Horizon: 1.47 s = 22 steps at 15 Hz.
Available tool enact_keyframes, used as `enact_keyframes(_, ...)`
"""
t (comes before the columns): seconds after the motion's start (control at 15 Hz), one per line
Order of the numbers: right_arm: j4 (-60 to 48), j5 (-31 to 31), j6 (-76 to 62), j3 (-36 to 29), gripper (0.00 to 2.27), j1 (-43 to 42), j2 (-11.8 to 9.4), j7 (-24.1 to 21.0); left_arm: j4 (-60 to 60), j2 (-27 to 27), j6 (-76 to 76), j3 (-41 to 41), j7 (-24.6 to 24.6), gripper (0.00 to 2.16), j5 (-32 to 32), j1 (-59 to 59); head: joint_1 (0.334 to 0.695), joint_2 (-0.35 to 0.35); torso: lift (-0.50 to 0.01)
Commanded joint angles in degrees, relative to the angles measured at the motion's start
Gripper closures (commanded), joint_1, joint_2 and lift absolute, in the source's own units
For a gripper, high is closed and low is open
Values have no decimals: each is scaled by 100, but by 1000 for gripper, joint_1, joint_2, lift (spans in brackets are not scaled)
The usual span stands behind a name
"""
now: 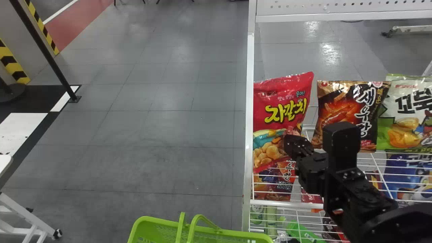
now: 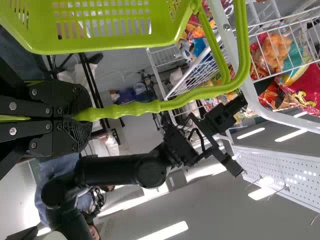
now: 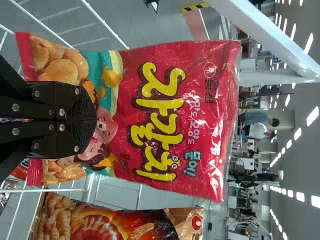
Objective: Hold basket handle with left hand then pick Jagalchi snack with right hand and place into basket
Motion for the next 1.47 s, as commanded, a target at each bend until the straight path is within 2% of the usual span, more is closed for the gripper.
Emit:
enact_keyframes(0.0, -375, 107, 139, -22, 2253, 163, -3, 4, 26, 0, -29, 0, -57, 2142, 0, -3, 695, 102, -9)
enact_keyframes(0.33, -1473, 151, 1036, -145, 2250, 796, -21, -5, 34, 0, -47, 0, -57, 2142, 0, -3, 695, 98, -9)
enact_keyframes(0.6, -2282, 160, 1563, -382, 2253, 1402, -161, -5, 52, 0, -64, 0, -57, 2142, 0, -21, 695, 80, -9)
enact_keyframes(1.0, -3477, 72, 2864, -786, 2250, 2193, -293, -23, 122, 0, -64, -26, -57, 2142, 0, -82, 695, 0, -9)
enact_keyframes(1.4, -4383, -77, 4587, -848, 2250, 2738, -320, 4, 219, 9, -82, -176, -57, 2142, 0, -205, 695, -50, -9)
